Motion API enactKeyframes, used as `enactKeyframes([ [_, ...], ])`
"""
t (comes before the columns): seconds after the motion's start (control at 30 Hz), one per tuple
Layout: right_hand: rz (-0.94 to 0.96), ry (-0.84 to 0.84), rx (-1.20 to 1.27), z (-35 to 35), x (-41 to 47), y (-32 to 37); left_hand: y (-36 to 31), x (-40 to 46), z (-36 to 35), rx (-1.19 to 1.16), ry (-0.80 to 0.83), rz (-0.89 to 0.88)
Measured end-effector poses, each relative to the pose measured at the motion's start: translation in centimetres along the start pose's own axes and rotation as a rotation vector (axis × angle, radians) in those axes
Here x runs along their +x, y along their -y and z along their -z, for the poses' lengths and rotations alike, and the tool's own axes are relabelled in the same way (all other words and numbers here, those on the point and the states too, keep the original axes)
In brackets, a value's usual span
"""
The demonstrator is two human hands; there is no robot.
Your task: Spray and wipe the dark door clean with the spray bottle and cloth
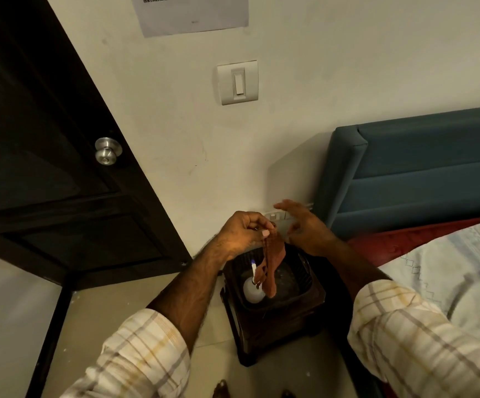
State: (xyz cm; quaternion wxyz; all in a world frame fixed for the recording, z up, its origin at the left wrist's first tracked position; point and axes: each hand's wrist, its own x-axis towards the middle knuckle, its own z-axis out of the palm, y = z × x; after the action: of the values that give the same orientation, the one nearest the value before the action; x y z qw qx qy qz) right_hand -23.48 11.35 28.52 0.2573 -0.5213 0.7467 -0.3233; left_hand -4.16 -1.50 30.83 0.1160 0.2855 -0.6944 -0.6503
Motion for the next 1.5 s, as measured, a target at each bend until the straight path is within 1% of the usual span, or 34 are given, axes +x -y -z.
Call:
enactKeyframes([
  [0.07,0.078,0.170,-0.129,-0.4,0.5,-0.2,0.3,-0.1,0.4,0.120,0.081,-0.046],
  [0.1,0.098,0.230,-0.154,-0.8,0.8,-0.1,0.5,-0.2,0.5,0.167,0.115,-0.063],
  [0.17,0.104,0.287,-0.196,-1.3,0.9,0.0,1.1,-0.4,1.0,0.216,0.165,-0.082],
  [0.23,0.068,0.296,-0.214,-1.4,0.4,-0.1,2.0,-0.6,1.4,0.290,0.165,-0.087],
  [0.37,-0.063,0.295,-0.155,-1.4,-1.7,-1.5,5.0,-1.6,1.9,0.454,0.055,-0.064],
  [0.47,-0.059,0.284,-0.194,-1.3,-4.0,-1.8,6.2,-3.0,0.8,0.492,0.017,-0.046],
  [0.6,-0.081,0.305,-0.266,-0.9,-7.1,-2.4,7.1,-4.7,-1.8,0.501,0.115,-0.013],
  [0.73,-0.206,0.397,-0.237,0.5,-9.3,-3.1,6.9,-5.4,-3.5,0.632,0.328,-0.016],
  [0.87,-0.262,0.422,-0.292,0.9,-9.1,-4.1,7.9,-4.1,-5.2,0.674,0.382,-0.022],
  [0.93,-0.284,0.421,-0.347,0.3,-8.3,-5.4,9.2,-2.7,-5.8,0.698,0.366,0.026],
  [1.03,-0.331,0.407,-0.416,-1.9,-6.3,-8.2,11.4,-0.2,-7.0,0.814,0.325,0.056],
  [1.1,-0.359,0.381,-0.448,-4.0,-4.7,-10.6,13.8,1.8,-8.0,0.884,0.269,0.084],
  [1.17,-0.391,0.344,-0.447,-6.2,-2.9,-13.4,16.6,4.0,-8.8,0.950,0.179,0.115],
  [1.23,-0.403,0.286,-0.446,-8.0,-1.5,-15.6,18.6,5.5,-9.2,1.010,0.082,0.116],
  [1.3,-0.411,0.215,-0.441,-9.6,-0.1,-17.5,20.3,6.9,-9.7,1.075,0.013,0.058],
  [1.4,-0.405,0.152,-0.479,-11.1,1.1,-19.0,21.8,8.5,-10.0,1.145,-0.037,0.010],
  [1.5,-0.436,0.102,-0.476,-11.4,1.9,-19.0,21.0,9.0,-9.7,1.153,-0.058,0.021],
])
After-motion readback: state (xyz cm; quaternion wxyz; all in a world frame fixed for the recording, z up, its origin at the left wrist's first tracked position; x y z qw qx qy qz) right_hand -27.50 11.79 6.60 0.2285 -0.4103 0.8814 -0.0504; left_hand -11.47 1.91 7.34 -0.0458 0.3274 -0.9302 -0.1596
